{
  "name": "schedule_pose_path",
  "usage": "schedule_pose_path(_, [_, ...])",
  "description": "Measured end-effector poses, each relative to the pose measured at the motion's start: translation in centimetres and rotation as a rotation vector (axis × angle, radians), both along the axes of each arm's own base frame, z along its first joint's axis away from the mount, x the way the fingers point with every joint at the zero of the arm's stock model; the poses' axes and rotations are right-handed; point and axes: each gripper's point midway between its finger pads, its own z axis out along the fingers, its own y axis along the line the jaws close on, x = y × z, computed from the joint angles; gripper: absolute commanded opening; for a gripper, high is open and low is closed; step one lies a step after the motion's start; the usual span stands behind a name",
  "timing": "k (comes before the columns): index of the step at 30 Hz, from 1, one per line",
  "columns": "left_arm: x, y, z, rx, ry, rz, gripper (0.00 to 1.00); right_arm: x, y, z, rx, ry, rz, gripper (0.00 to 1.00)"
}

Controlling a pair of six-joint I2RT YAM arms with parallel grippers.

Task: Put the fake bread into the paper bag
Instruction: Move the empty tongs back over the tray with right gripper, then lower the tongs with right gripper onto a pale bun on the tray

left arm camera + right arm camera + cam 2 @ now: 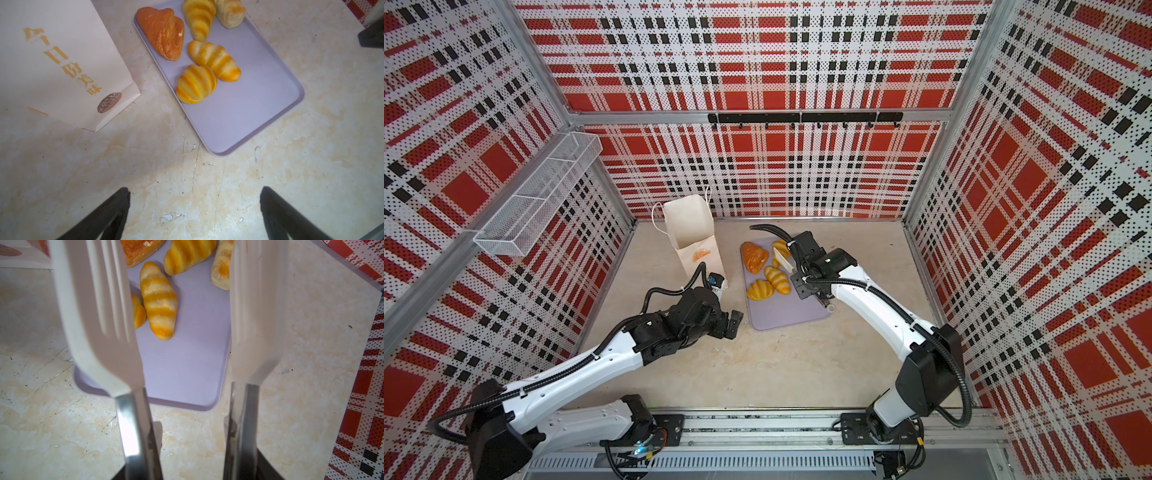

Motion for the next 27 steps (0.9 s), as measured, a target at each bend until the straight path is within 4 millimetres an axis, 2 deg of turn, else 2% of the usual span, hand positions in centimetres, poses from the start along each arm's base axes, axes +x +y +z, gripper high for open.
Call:
schedule_pose_path(9, [-0.2, -2.7, -0.6, 0.045, 0.016, -0.077, 0.99, 0.7, -2.8, -2.5, -0.045, 0.058, -0.097, 0.56])
schedule_pose_path(15, [-0.3, -4.4, -1.5, 0.076, 0.037, -0.116, 0.99, 1.6, -4.0, -5.1, -0.09, 0.117, -0.141, 0.56])
schedule_pose_path(22, [-0.5, -6.2, -2.8, 0.117, 0.07, -0.154, 0.99, 3.0, -4.7, -8.2, -0.127, 0.183, -0.173, 0.55])
schedule_pose_path(27, [-0.7, -6.7, -2.9, 0.126, 0.076, -0.165, 0.99, 4.5, -4.6, -9.1, -0.124, 0.191, -0.187, 0.54])
